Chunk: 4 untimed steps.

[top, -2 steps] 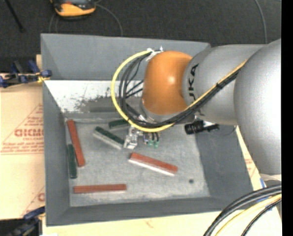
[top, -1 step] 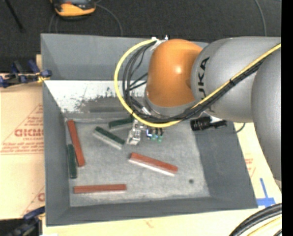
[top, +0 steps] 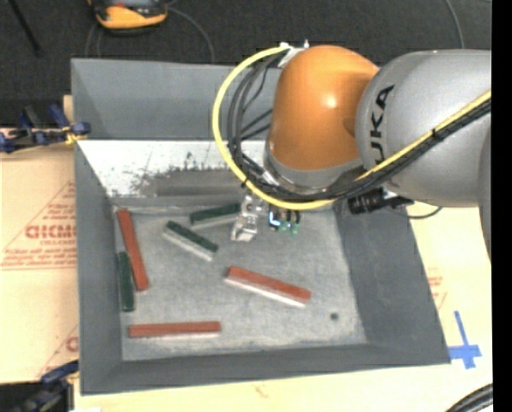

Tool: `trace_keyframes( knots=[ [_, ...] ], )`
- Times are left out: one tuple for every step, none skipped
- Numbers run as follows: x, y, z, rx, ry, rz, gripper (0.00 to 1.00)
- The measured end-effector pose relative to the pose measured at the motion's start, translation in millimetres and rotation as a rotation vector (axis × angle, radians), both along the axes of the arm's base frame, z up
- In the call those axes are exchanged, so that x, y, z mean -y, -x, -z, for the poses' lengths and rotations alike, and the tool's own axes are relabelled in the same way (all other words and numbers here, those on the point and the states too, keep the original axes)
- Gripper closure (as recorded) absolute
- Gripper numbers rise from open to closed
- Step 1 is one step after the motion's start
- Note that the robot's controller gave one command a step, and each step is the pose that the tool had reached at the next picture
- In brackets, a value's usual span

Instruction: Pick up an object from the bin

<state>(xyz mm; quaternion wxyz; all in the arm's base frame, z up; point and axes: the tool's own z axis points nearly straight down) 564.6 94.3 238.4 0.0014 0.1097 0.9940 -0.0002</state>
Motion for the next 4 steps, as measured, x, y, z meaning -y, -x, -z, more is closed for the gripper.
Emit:
trace_keyframes(
  knots=[
    [11.8, 6.7, -28.4, 0.001, 0.000, -0.168, 1.00],
    [53.3, 7.2, 81.7, -0.002, 0.000, -0.171, 0.00],
    [53.9, 7.1, 79.7, 0.000, 0.000, -0.172, 0.00],
    [82.7, 30.8, 159.4, -0.007, -0.003, -0.157, 1.00]
  ],
)
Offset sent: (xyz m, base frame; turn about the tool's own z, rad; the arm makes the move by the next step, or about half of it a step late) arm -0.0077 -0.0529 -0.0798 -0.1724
